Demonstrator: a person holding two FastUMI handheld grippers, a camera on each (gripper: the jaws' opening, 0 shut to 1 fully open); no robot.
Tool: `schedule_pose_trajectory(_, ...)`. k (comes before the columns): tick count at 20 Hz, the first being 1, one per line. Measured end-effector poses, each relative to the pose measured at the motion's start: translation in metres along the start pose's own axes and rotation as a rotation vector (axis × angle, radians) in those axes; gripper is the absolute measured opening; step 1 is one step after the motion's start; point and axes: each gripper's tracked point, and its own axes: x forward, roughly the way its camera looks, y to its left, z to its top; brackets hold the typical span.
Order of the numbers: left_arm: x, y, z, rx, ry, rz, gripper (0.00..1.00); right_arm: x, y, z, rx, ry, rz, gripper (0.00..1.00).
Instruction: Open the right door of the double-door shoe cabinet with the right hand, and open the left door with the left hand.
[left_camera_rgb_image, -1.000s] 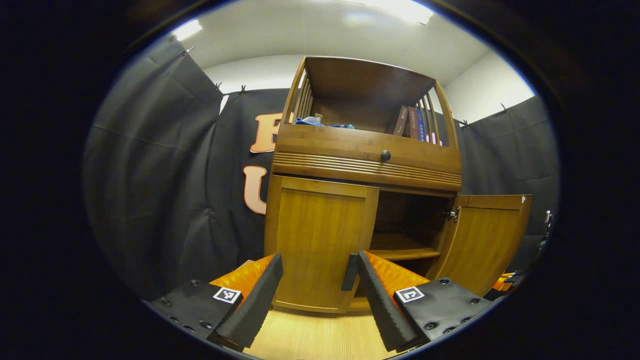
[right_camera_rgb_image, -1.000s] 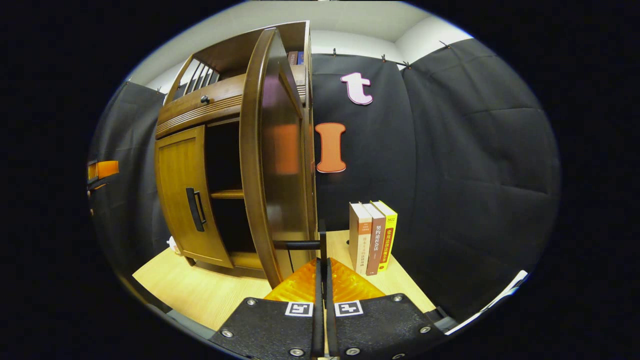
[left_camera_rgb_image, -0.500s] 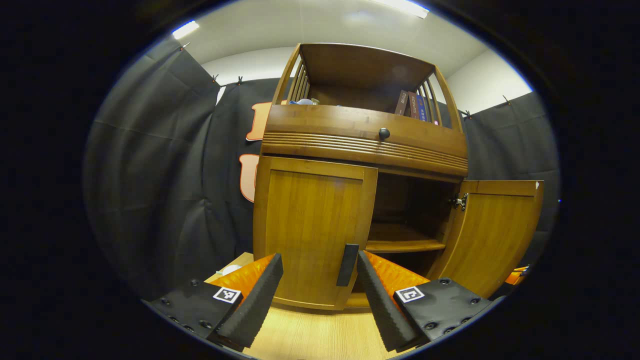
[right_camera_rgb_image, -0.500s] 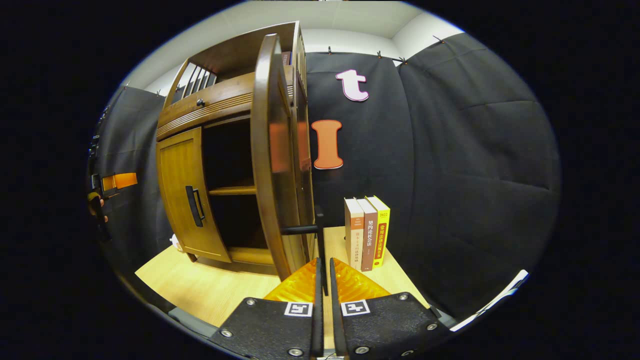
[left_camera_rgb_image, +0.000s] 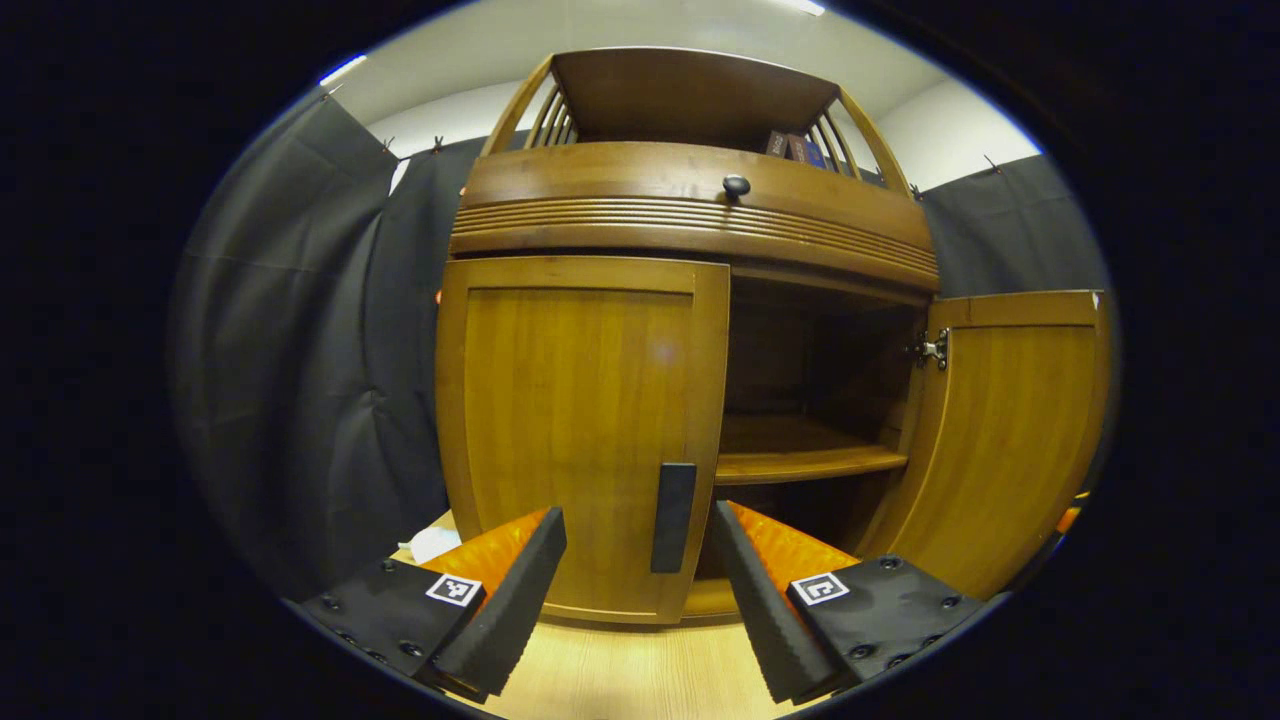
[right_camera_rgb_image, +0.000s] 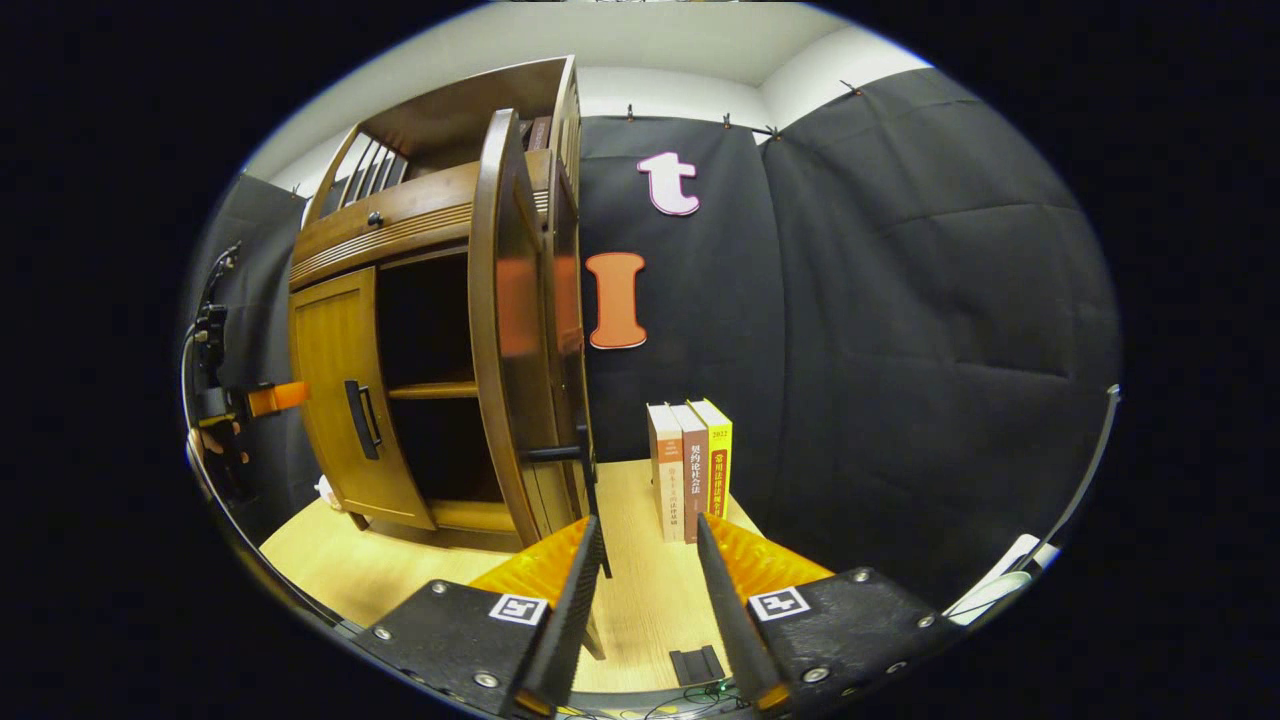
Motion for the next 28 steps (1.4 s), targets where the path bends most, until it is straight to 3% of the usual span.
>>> schedule_pose_trajectory(2, 0.018, -0.002, -0.010, 0.023, -0.001, 0.002, 0.96, -0.002, -0.007, -0.001, 0.004, 0.000, -0.022, 0.79)
schedule_pose_trajectory(5, 0.044, -0.006, -0.031, 0.042, 0.004, 0.000, 0.96, -0.002, -0.012, 0.001, 0.007, -0.004, -0.044, 0.81)
schedule_pose_trajectory(7, 0.058, -0.008, -0.043, 0.062, 0.024, -0.003, 0.95, -0.002, -0.014, 0.002, 0.000, -0.006, -0.056, 0.99)
schedule_pose_trajectory(8, 0.064, -0.009, -0.050, 0.060, 0.036, -0.006, 0.95, -0.001, -0.015, 0.003, -0.003, -0.006, -0.059, 0.99)
schedule_pose_trajectory(9, 0.070, -0.010, -0.055, 0.053, 0.041, -0.009, 0.94, -0.001, -0.016, 0.003, -0.002, -0.006, -0.062, 0.92)
schedule_pose_trajectory(11, 0.083, -0.012, -0.061, 0.032, 0.028, -0.020, 0.95, 0.000, -0.018, 0.004, -0.001, -0.007, -0.070, 0.92)
schedule_pose_trajectory(13, 0.092, -0.010, -0.070, 0.035, 0.031, -0.017, 0.95, 0.003, -0.022, 0.005, -0.001, -0.010, -0.086, 0.99)
schedule_pose_trajectory(14, 0.096, -0.010, -0.074, 0.035, 0.039, -0.017, 0.94, 0.004, -0.024, 0.005, 0.000, -0.011, -0.093, 0.93)
schedule_pose_trajectory(20, 0.115, -0.005, -0.084, 0.008, 0.054, -0.010, 0.94, 0.013, -0.031, 0.009, 0.007, -0.015, -0.118, 0.99)
schedule_pose_trajectory(22, 0.118, -0.011, -0.084, 0.003, 0.050, -0.038, 0.89, 0.015, -0.030, 0.011, 0.010, -0.018, -0.122, 0.99)
schedule_pose_trajectory(28, 0.121, -0.026, -0.085, 0.030, 0.064, -0.063, 0.47, 0.017, -0.027, 0.014, 0.008, -0.024, -0.130, 0.99)
